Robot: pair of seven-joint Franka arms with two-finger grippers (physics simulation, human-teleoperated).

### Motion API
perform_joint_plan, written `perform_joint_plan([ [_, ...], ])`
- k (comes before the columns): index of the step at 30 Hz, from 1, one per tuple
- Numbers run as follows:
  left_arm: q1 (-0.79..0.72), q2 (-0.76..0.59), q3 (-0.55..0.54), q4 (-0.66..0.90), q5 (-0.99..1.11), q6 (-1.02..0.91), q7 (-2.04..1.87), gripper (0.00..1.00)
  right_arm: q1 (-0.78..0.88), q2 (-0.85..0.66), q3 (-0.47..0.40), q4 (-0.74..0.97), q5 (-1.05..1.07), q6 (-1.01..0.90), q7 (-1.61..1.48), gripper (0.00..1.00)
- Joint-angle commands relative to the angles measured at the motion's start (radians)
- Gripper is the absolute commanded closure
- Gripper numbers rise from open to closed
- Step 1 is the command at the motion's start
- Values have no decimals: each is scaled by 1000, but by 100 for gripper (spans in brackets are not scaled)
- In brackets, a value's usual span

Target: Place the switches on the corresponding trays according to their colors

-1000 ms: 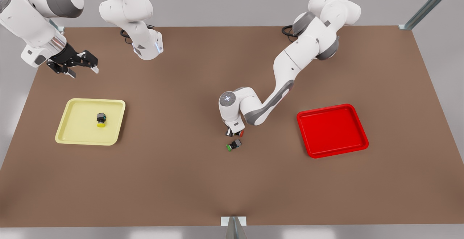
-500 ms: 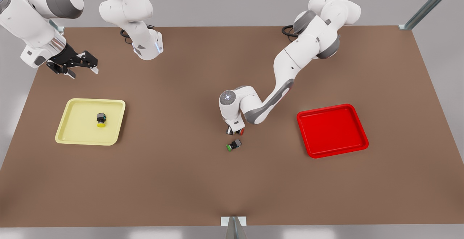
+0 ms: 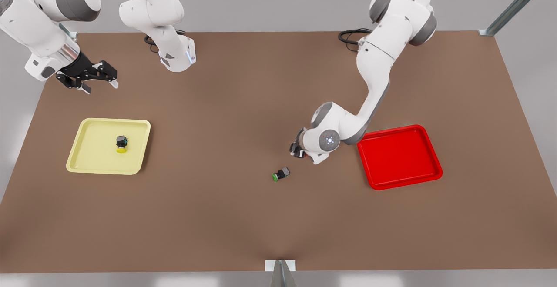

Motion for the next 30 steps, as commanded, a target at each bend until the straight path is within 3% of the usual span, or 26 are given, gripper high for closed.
perform_joint_plan([
  [1,3,-4,0,-10,548,107,-18,50,-1,0,0,0,0,0,-1,0],
  [15,77,-156,254,-222,499,115,335,49,1,1,0,3,2,-2,-1,0],
  [19,77,-211,276,-329,497,138,356,49,1,0,0,3,9,-3,-1,0],
  [24,77,-224,313,-351,499,136,387,47,1,-2,2,2,9,-6,-1,0],
  [26,77,-228,322,-358,499,120,398,2,1,-2,2,3,9,-11,-1,0],
  [30,77,-247,316,-388,461,104,413,0,1,-2,2,5,9,-11,-1,0],
])
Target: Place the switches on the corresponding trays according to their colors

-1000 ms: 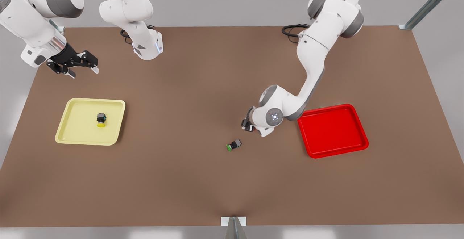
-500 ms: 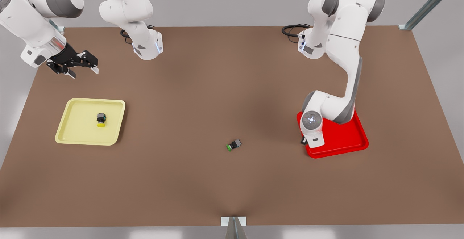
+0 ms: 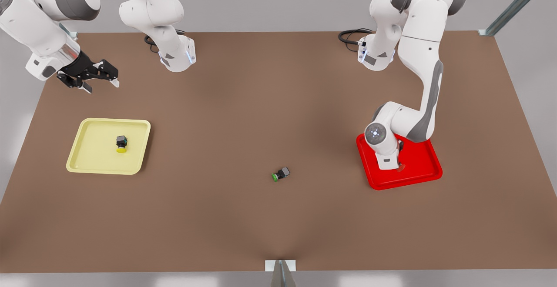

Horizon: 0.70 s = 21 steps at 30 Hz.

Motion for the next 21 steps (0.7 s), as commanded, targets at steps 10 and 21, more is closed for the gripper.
perform_joint_plan([
  [10,-2,-21,-2,-38,-415,37,64,0,1,-2,0,-3,0,-1,0,0],
  [21,104,-175,-136,463,-525,-487,1070,0,-2,-2,86,35,-35,-52,178,0],
])
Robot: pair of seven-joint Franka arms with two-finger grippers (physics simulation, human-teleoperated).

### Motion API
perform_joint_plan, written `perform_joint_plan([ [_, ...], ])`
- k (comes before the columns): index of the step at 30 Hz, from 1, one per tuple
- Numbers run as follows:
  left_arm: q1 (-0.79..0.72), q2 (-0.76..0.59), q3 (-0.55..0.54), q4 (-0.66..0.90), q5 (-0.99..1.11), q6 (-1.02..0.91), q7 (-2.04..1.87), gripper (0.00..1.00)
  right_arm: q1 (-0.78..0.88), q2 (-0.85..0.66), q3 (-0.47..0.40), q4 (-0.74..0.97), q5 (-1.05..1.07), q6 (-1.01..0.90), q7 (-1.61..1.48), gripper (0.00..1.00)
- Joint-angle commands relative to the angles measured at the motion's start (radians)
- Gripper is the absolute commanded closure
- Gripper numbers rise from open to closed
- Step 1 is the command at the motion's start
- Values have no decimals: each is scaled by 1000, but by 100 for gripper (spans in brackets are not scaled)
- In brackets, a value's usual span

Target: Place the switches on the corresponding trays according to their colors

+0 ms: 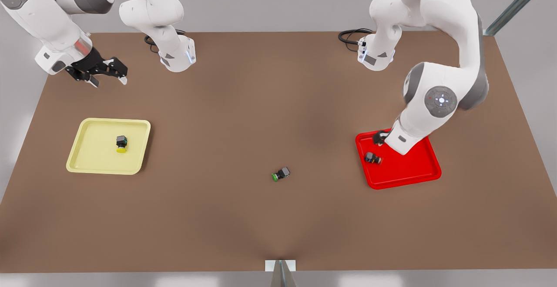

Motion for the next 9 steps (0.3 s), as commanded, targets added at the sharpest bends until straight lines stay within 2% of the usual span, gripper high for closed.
perform_joint_plan([
  [1,1,1,-11,24,-37,-34,2,0,0,0,0,0,2,0,0,0],
  [3,4,-3,-17,89,-46,-110,115,0,1,-2,12,-3,5,-2,-5,0],
  [9,4,-79,-34,15,-46,-102,201,0,1,-5,14,0,6,-3,-11,0],
])
